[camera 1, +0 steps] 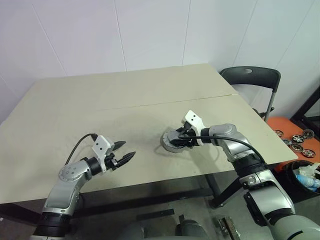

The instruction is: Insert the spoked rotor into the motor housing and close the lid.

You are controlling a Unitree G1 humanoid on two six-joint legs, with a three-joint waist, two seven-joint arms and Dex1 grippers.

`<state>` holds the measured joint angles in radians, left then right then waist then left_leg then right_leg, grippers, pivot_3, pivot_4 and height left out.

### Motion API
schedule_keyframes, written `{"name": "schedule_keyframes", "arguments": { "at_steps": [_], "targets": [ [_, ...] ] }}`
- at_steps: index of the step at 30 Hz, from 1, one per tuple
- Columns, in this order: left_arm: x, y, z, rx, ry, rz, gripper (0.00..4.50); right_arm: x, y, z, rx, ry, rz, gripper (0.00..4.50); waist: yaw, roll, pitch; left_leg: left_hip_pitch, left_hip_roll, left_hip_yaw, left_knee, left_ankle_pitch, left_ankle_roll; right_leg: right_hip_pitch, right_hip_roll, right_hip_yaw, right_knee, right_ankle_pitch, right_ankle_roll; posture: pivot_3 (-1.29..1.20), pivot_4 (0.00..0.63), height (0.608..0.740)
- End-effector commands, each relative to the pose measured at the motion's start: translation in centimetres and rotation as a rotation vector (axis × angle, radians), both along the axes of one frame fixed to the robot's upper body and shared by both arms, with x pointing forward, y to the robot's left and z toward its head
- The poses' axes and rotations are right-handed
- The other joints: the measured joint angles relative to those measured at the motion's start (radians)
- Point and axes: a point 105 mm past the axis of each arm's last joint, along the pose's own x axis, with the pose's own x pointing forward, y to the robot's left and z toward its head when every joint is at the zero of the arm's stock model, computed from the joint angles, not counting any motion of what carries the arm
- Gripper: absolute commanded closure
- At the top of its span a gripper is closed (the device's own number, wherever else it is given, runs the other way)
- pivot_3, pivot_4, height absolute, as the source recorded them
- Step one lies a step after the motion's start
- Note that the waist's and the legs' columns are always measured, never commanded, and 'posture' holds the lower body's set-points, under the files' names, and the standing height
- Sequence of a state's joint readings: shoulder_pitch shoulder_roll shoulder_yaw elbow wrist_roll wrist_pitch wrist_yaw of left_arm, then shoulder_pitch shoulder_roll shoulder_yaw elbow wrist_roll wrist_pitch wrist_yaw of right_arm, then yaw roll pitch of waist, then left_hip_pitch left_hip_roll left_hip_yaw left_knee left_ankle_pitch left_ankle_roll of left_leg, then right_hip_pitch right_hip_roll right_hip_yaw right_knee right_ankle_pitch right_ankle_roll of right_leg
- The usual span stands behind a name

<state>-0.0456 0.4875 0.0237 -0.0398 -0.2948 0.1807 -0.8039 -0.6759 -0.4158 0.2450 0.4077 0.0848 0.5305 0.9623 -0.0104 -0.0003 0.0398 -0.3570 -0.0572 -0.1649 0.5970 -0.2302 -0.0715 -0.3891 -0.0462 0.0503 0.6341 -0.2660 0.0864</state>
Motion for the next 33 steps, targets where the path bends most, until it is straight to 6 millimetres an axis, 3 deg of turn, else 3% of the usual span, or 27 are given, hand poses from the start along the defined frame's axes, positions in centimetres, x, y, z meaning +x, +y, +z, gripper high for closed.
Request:
{"name": "schedule_keyframes", "arguments": {
  "at_steps": [1,7,15,25,31,33],
  "targets": [
    [0.3,-0.1,1.4,0.002,-0.055,-0.009,1.17,0.2,-2.1,-0.8,-0.047,0.009,-0.05,1.46,0.0,0.0,0.0,0.0,0.0,0.0,0.0,0.0,0.0,0.0,0.0,0.0,0.0,0.0,0.0,0.0,0.0,0.74],
    [0.6,-0.4,1.6,0.004,-0.064,-0.013,1.17,-0.4,-3.4,-3.3,-0.085,0.051,-0.074,1.46,0.001,-0.001,-0.001,0.002,0.0,0.0,0.0,0.0,0.0,0.002,0.0,0.0,0.0,-0.001,0.001,0.0,0.0,0.74],
    [1.3,-1.1,1.8,0.005,-0.085,-0.027,1.17,-1.0,-3.8,-4.7,-0.026,0.097,-0.106,1.46,0.015,-0.002,-0.002,0.006,0.0,0.0,0.003,0.0,0.0,0.009,0.0,-0.001,-0.001,-0.002,0.002,0.0,0.0,0.74],
    [2.7,-2.7,2.8,0.003,-0.126,-0.074,1.17,-3.9,-5.3,-9.1,-0.122,0.24,-0.113,1.46,0.025,-0.005,-0.005,0.014,0.0,-0.001,0.001,-0.001,0.0,0.019,-0.001,-0.003,-0.005,-0.003,0.003,0.0,0.0,0.74],
    [3.1,-3.2,3.1,0.005,-0.136,-0.098,1.17,-4.7,-6.1,-10.4,-0.193,0.287,-0.126,1.46,0.026,-0.005,-0.011,0.017,-0.001,-0.001,0.0,-0.002,0.001,0.019,-0.003,-0.003,-0.006,-0.005,0.005,0.0,0.0,0.74],
    [3.2,-3.3,3.1,0.005,-0.138,-0.101,1.17,-4.8,-5.6,-10.0,-0.148,0.301,-0.114,1.46,0.026,-0.006,-0.012,0.017,-0.001,-0.001,0.0,-0.002,0.001,0.02,-0.004,-0.003,-0.007,-0.005,0.005,0.0,0.0,0.74]
  ]
}}
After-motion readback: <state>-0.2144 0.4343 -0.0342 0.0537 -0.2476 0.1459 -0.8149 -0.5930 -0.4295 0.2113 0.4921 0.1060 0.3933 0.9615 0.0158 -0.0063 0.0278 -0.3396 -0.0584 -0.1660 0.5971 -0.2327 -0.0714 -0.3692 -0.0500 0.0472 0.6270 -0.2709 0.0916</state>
